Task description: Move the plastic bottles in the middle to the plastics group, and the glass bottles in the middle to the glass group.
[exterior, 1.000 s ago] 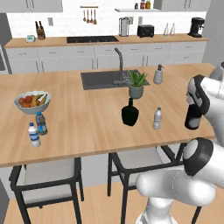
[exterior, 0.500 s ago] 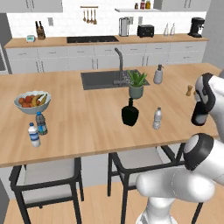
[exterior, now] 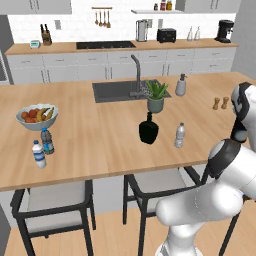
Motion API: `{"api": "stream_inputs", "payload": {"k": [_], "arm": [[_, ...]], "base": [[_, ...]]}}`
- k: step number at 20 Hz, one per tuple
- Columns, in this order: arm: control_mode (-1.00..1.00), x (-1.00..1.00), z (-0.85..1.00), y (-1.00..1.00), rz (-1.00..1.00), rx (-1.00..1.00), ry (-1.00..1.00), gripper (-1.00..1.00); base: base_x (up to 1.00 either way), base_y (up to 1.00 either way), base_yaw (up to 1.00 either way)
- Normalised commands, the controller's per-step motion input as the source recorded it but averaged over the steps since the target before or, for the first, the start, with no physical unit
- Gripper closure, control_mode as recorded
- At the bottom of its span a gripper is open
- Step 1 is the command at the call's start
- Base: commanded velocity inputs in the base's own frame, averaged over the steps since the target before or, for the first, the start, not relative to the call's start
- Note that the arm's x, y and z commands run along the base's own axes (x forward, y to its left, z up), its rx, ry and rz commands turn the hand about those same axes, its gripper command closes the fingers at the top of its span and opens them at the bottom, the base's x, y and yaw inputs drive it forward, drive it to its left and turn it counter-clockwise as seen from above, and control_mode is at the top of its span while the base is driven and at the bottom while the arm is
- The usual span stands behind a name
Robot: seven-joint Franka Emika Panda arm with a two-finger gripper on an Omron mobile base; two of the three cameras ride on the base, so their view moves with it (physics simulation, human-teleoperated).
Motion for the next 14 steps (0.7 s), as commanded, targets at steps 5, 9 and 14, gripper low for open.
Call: {"api": "stream_inputs", "payload": {"k": [5,9,14], "arm": [[-1.0,0.0,0.0,-0.17,-0.02,0.0,-0.05,1.0],[-1.0,0.0,0.0,-0.23,-0.02,0.0,-0.06,1.0],[-1.0,0.02,0.0,-0.15,-0.01,0.0,-0.04,1.0]], "base": [[0.0,0.0,0.0],[0.0,0.0,0.0],[0.0,0.0,0.0]]}}
